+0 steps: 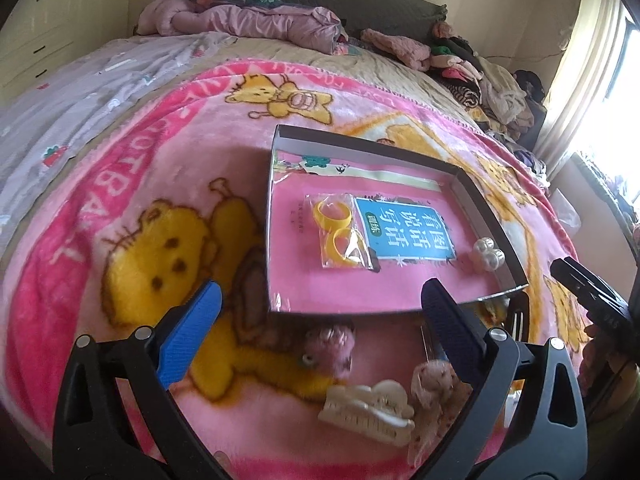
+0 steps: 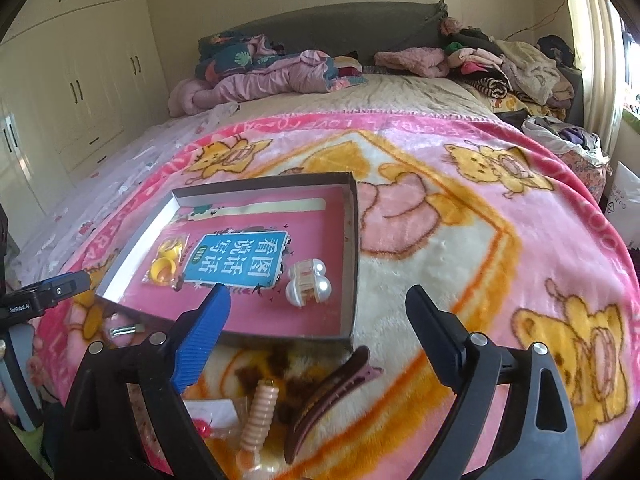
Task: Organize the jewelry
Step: 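Withdraw both open tools from the box back toward the pile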
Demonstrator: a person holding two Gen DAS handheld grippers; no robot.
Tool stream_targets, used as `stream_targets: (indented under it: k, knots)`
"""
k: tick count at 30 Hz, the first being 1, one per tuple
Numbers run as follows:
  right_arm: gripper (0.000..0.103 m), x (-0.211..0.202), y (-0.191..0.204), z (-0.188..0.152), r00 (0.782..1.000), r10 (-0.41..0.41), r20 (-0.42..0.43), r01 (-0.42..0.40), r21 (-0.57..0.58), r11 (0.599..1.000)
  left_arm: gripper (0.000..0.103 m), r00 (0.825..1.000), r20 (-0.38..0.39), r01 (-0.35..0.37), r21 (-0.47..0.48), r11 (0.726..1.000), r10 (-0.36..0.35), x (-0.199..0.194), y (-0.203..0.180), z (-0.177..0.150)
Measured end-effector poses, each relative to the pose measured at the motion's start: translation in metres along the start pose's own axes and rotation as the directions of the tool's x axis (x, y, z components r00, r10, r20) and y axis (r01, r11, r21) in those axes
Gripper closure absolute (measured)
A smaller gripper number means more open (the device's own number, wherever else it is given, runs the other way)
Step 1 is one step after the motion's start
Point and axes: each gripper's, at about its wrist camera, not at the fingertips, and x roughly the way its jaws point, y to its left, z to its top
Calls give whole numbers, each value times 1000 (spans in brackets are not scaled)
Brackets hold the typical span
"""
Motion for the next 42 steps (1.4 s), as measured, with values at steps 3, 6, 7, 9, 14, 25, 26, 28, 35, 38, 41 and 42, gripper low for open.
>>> stream_targets:
  k: [3, 6, 7, 9, 14, 25, 26, 28, 35, 38, 41, 42]
  knots:
    - [16, -11, 1, -4, 1000, -1, 8, 1, -6, 1000, 11, 1000, 10, -4, 3, 1000, 4, -9, 0, -5]
    - [16, -20, 1, -9, 1000, -4, 14, 4, -11, 1000, 11, 1000, 18, -9, 3, 1000, 9, -17, -1, -11]
    - [16, -22, 2, -10, 1000, -3, 14, 3, -12, 1000, 11, 1000, 20, -8, 2, 1000, 8, -19, -1, -12]
    - [16, -28, 2, -14, 1000, -3, 15, 4, -15, 1000, 11, 1000, 23, -10, 4, 1000, 10, -23, -1, -15]
    - [16, -38, 5, -24, 1000, 5, 12, -4, -29, 1000, 11, 1000, 25, -13, 7, 1000, 13, -32, -3, -22]
    - [16, -53, 15, -42, 999, 33, -6, -33, -50, 998, 11, 1000, 17, -19, 46, 999, 19, -41, -13, -41]
    - [16, -53, 17, -44, 999, 38, -11, -39, -54, 998, 11, 1000, 15, -22, 49, 999, 21, -41, -14, -43]
    - [16, -53, 20, -48, 999, 45, -18, -46, -59, 997, 11, 1000, 11, -22, 52, 998, 21, -42, -14, -46]
    - [16, -52, 32, -61, 996, 72, -51, -75, -75, 994, 11, 1000, -14, -25, 69, 997, 26, -41, -17, -59]
    - [16, -49, 33, -68, 995, 74, -71, -79, -75, 994, 11, 999, -28, -24, 80, 996, 27, -39, -20, -66]
    - [16, -47, 34, -74, 994, 71, -83, -78, -75, 994, 11, 999, -43, -25, 88, 996, 29, -36, -20, -73]
    - [16, -47, 34, -76, 994, 72, -87, -78, -74, 994, 11, 998, -47, -25, 89, 996, 29, -35, -21, -74]
